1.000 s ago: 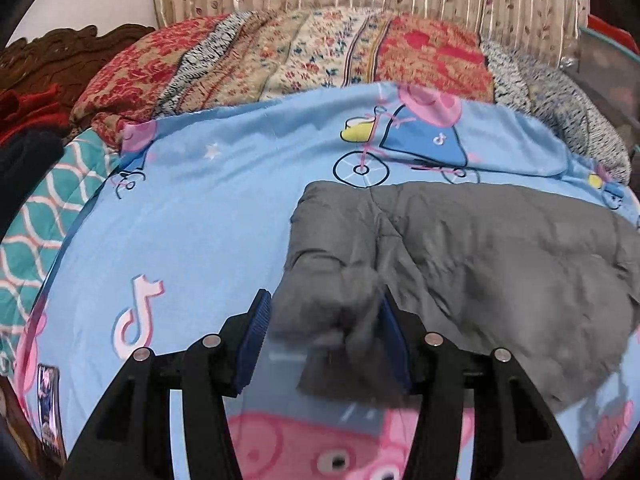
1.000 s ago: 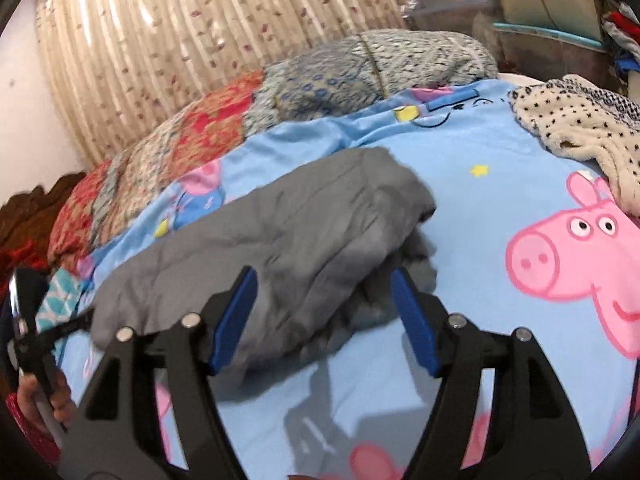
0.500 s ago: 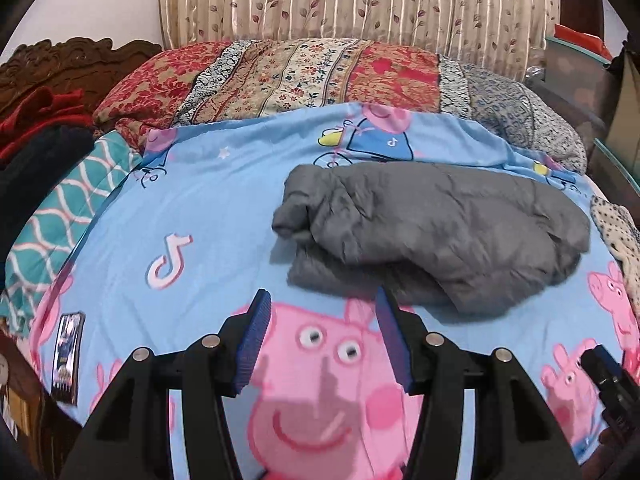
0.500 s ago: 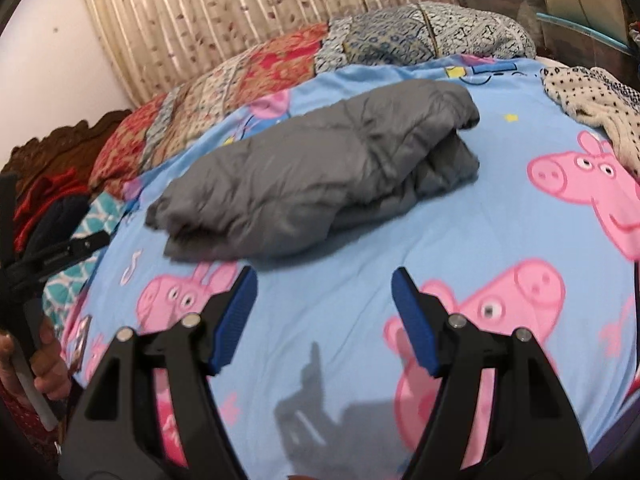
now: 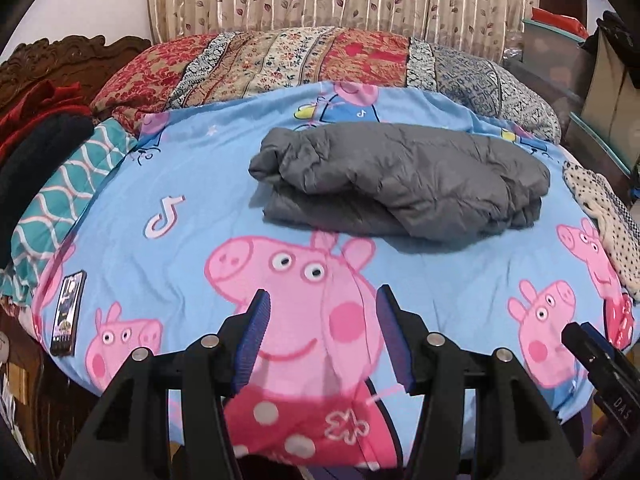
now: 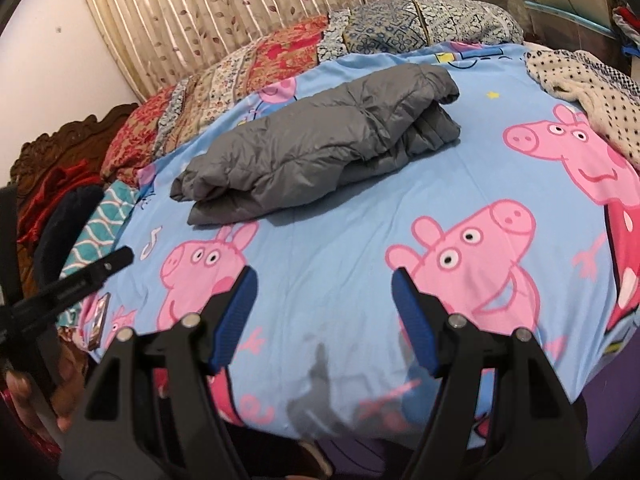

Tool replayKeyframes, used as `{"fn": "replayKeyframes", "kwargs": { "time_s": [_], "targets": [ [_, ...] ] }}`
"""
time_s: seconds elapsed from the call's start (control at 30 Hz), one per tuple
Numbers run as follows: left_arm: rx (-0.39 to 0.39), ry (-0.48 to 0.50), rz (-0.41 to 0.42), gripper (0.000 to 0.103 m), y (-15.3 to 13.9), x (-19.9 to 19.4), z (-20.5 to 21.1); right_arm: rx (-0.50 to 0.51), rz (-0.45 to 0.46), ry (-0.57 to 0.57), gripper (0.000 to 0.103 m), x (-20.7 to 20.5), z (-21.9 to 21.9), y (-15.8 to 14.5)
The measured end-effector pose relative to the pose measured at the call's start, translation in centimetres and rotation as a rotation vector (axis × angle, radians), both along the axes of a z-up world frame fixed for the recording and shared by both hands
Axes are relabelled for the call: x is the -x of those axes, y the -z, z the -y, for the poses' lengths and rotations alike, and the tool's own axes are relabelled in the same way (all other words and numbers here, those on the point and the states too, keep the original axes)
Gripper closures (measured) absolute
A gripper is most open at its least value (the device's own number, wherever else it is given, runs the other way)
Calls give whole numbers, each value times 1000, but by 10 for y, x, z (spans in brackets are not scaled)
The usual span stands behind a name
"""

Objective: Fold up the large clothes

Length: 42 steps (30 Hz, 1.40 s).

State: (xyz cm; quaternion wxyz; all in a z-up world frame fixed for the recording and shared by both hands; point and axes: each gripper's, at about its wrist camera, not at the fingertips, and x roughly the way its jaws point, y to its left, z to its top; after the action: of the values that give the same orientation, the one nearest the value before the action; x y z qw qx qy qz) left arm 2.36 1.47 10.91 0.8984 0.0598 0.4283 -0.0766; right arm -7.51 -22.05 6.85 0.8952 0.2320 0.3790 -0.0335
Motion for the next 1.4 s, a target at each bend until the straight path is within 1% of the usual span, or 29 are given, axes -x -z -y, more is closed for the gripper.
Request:
{"fn": "replayKeyframes", "kwargs": {
  "time_s": [0.17,0.23,0.33,0.47,0.73,0.83,0.93,1.4],
  "targets": [
    [-2,-9,-26,29,5,13,2,-17,-24,-10,36,12,-6,-4],
    [-3,-17,-36,27,7,18,1,-22,-30,-15,34,18,-10,-7],
    [-9,-22,-31,24,8,26,1,-9,-37,-36,31,24,-18,-9],
    [-15,-18,-38,21,9,33,1,-2,-55,-67,31,27,-28,-9],
    [-22,-16,-44,16,10,41,-3,-12,-79,-80,31,30,-37,-9],
    [-28,-20,-37,15,9,42,-4,-14,-81,-86,30,31,-40,-9],
    [-30,-32,-26,14,8,44,-6,-13,-86,-86,25,32,-41,-9],
    [-61,-48,-36,12,10,45,-11,-12,-97,-95,25,32,-44,-4]
  ]
}}
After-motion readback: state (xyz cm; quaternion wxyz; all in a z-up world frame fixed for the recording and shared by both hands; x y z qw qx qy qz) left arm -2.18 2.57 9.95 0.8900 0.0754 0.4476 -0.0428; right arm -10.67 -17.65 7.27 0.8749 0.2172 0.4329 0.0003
